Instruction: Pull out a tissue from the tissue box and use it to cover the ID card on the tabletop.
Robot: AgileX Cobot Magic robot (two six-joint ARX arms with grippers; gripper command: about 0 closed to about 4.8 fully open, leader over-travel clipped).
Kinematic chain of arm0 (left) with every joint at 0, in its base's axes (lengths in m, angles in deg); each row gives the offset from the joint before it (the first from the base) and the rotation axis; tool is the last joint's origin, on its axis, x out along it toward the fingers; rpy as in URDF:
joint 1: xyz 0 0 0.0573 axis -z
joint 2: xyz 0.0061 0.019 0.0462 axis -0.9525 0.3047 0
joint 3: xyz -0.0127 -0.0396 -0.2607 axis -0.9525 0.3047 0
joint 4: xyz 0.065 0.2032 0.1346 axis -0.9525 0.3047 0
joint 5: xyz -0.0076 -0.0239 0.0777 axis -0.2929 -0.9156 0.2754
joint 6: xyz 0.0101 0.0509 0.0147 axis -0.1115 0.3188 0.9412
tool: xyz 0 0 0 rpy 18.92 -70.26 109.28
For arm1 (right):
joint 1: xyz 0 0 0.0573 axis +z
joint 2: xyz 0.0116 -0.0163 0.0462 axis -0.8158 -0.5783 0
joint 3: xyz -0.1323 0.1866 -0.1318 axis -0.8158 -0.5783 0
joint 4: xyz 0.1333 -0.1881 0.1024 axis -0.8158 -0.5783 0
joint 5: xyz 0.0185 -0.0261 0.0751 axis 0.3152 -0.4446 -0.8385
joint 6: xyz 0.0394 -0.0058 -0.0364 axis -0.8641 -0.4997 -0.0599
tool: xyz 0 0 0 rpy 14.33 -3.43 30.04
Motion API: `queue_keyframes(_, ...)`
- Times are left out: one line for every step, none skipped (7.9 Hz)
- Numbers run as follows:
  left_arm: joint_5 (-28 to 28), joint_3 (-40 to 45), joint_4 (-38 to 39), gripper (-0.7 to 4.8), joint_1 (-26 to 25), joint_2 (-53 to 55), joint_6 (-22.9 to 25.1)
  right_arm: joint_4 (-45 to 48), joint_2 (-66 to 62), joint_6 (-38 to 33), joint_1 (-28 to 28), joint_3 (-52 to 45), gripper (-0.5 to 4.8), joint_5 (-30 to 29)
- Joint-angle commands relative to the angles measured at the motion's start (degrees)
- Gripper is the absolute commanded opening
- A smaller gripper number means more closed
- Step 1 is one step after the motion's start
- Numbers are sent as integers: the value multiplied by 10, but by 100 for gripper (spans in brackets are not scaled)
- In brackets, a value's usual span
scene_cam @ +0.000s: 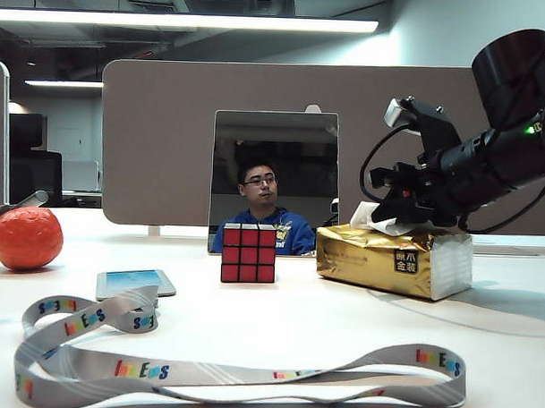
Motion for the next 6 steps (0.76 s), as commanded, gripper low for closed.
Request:
queue_keyframes(2, -2, -7, -6, 1, 0, 0, 97, 62, 0, 2, 4, -1, -45)
queue_keyframes(3, -2, -7, -6, 1, 0, 0, 99, 130, 0, 2, 4, -1, -57)
queue_keyframes(42, -2, -7, -6, 1, 0, 0, 99, 195, -6, 2, 6, -1, -112)
queue_keyframes(55, -2, -7, -6, 0, 0, 0, 93, 202, -11, 10, 15, -1, -155)
queue_keyframes(82, -2, -7, -6, 0, 0, 0, 66, 195, -11, 48, 44, -1, -170)
queue_keyframes(96, -2, -6, -6, 0, 0, 0, 64, 186, -11, 70, 60, -1, -170)
